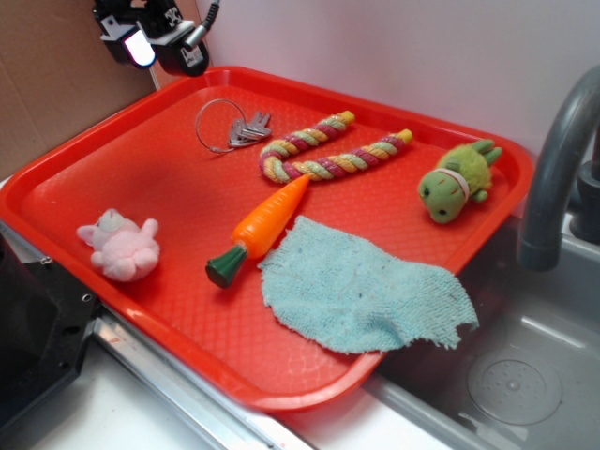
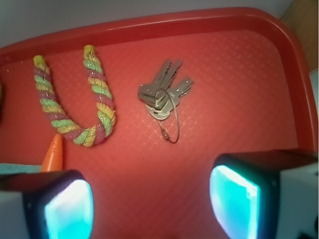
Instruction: Grab the silver keys.
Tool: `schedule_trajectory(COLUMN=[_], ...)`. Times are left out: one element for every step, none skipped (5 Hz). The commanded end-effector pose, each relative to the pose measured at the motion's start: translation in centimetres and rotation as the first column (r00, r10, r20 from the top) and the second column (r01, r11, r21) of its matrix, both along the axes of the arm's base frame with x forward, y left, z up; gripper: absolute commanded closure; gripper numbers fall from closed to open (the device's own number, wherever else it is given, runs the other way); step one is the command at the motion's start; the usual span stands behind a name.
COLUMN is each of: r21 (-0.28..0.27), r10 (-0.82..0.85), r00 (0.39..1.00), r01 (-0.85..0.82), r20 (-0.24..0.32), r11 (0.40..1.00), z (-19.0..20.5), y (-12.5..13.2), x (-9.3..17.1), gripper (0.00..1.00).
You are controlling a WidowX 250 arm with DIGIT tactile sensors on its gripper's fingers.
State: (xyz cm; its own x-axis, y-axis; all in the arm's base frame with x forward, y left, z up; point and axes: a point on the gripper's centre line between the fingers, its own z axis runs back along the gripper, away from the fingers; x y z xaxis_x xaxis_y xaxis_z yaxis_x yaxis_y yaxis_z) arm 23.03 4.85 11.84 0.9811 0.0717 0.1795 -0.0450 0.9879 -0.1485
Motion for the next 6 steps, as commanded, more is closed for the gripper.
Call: schedule_trajectory(r21=[0.01, 0.073, 0.118, 0.115, 0.117, 0.124], r10=[0.0, 0.101, 0.098, 0.06, 0.049, 0.043], r00=[1.0, 0.995, 0.995, 0.998, 0.999, 0.998], r01=[0.0, -0.1, -0.099, -0.058, -0.046, -0.039], r20=[0.03, -0.006, 0.013, -0.014, -0.022, -0.037], r11=[1.0, 0.992, 0.988, 0.992, 0.992, 0.992], z=[0.7, -2.2, -3.8, -5.4, -5.4, -5.9], y=[-0.1, 2.4, 3.1, 3.4, 3.3, 3.3], x=[0.6, 2.6, 4.0, 4.4, 5.0, 5.8], gripper=[0.0, 0.0, 0.0, 0.0, 0.0, 0.0])
